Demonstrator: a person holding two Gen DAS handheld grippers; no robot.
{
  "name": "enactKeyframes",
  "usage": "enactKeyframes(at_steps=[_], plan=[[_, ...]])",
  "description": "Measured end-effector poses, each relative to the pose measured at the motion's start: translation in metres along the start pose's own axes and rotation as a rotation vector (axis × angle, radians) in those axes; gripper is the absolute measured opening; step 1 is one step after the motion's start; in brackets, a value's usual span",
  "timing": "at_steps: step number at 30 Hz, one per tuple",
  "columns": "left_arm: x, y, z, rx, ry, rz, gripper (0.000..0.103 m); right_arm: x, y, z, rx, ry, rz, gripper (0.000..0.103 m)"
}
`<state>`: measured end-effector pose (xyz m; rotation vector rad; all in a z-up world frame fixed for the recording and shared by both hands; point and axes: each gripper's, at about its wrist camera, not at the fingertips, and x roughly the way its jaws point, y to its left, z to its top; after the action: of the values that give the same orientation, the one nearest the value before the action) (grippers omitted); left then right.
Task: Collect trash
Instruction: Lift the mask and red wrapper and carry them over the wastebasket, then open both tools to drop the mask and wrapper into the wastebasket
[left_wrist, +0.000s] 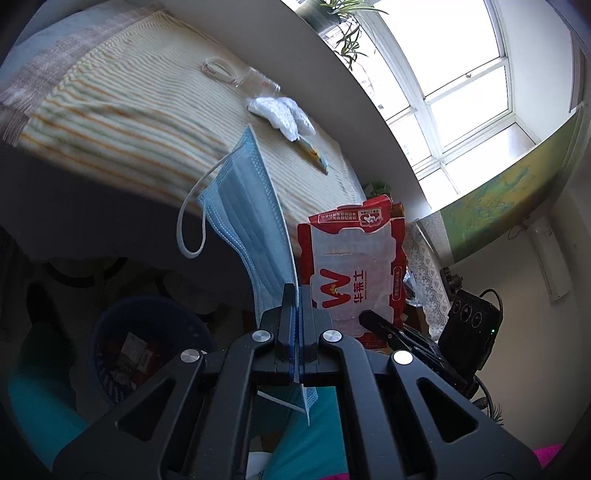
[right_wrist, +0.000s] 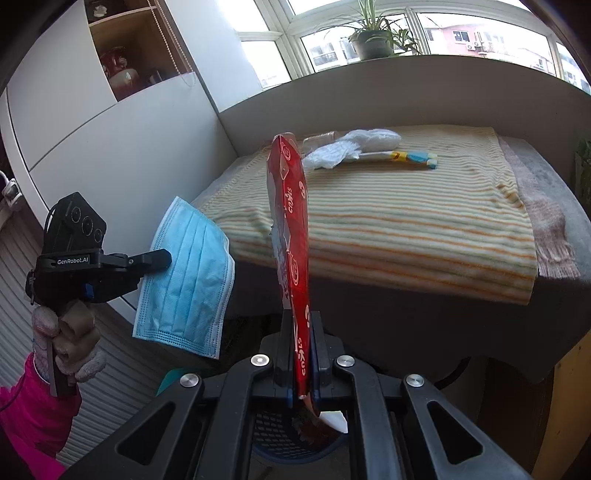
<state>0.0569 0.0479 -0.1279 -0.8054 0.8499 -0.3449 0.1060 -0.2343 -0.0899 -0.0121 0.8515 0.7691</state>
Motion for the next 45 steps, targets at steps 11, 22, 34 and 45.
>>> enactKeyframes(at_steps=[11,22,34,45], plan=[[0.034,0.034,-0.045,-0.065,0.119,0.053,0.000,0.033,0.004,-0.040,0.036,0.112,0.027,0.004],[0.070,0.082,-0.076,-0.133,0.208,0.164,0.000,0.077,0.001,-0.074,0.046,0.234,0.014,0.004],[0.095,0.101,-0.098,-0.110,0.283,0.281,0.000,0.115,-0.010,-0.106,0.080,0.332,-0.015,0.004],[0.108,0.112,-0.106,-0.070,0.299,0.395,0.000,0.138,-0.016,-0.116,0.130,0.380,-0.023,0.004]])
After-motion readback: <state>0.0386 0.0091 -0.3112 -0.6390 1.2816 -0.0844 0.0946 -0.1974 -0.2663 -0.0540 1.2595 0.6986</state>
